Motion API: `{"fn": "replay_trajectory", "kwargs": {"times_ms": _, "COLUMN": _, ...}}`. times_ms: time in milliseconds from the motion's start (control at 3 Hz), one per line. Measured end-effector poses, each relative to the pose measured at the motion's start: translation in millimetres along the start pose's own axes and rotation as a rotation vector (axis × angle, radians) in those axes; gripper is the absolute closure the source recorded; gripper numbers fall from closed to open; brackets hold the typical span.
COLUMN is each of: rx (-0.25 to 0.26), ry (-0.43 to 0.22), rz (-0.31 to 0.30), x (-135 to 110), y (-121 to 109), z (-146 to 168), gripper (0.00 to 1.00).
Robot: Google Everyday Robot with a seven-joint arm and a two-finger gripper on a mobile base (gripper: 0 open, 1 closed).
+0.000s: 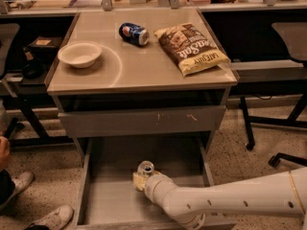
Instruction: Place 7up can into middle drawer
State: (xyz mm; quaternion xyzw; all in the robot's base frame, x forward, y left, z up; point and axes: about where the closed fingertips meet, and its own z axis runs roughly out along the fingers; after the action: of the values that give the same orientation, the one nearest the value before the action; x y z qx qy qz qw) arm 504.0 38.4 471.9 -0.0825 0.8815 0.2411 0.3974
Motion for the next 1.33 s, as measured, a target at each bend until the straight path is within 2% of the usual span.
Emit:
{"fn": "replay_trajectory", "kwargs": {"times_ms": 667, "rx": 0.075, "ry": -0.045, "rz": -0.019, "x": 6, "y": -12, "z": 19, "gripper": 1.0}}
{"fn": "replay_trajectory", "kwargs": {"times_ms": 1333, "rx": 0.157, "ry": -0.04, "rz": -0.047, "x": 22, "y": -24, "z": 39, "gripper": 1.0}}
